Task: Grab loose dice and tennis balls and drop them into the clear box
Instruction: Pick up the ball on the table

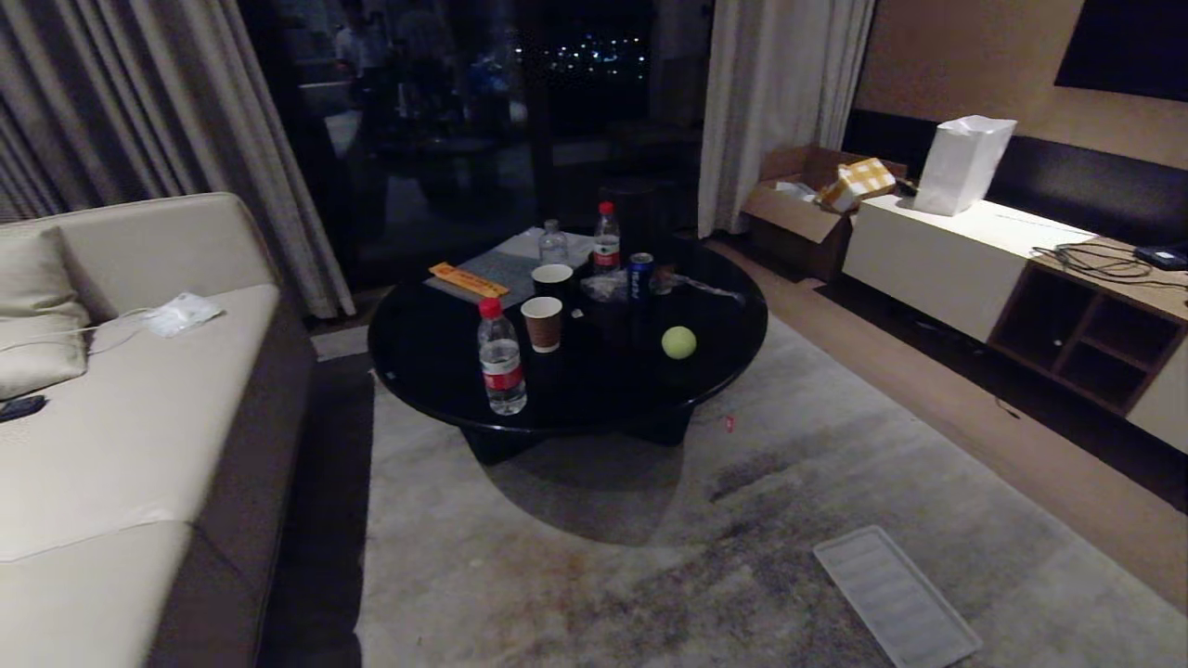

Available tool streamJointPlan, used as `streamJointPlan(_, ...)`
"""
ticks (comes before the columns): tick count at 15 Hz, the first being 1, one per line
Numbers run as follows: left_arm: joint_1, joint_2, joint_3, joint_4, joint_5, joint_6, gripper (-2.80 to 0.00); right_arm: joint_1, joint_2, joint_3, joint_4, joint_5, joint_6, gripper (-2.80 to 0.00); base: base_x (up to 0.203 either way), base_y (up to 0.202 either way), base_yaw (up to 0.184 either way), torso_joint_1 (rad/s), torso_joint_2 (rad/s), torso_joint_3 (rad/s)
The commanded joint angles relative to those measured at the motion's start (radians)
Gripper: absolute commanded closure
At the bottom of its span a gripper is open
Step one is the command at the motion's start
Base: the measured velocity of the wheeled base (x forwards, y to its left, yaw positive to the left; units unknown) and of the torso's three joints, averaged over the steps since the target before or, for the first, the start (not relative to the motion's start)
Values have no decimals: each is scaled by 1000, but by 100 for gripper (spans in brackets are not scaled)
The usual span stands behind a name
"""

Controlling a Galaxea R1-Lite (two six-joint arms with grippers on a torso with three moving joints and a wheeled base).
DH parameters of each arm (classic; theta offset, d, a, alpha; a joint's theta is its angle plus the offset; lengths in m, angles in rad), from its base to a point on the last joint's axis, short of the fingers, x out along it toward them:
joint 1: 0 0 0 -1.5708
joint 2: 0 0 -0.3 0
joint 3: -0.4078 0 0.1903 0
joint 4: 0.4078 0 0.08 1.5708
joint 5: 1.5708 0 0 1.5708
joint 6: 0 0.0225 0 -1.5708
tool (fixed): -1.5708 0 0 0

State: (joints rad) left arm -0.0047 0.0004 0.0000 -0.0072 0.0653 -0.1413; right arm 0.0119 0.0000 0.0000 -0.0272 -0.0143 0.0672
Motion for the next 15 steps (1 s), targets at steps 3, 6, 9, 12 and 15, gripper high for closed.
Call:
streamJointPlan(3,0,1,2,0,1,-1,0,0,2,8,0,0,0,0,-1,-10,155,3,2,5)
streamJointPlan(6,0,1,2,0,1,-1,0,0,2,8,0,0,-1,0,1,-4,64,1,1,2)
streamJointPlan(9,0,1,2,0,1,-1,0,0,2,8,0,0,-1,0,0,0,0,0,0,0)
streamJointPlan(12,0,1,2,0,1,-1,0,0,2,8,0,0,-1,0,0,0,0,0,0,0)
streamJointPlan(15,0,1,2,0,1,-1,0,0,2,8,0,0,-1,0,158,0,-2,5,0,2)
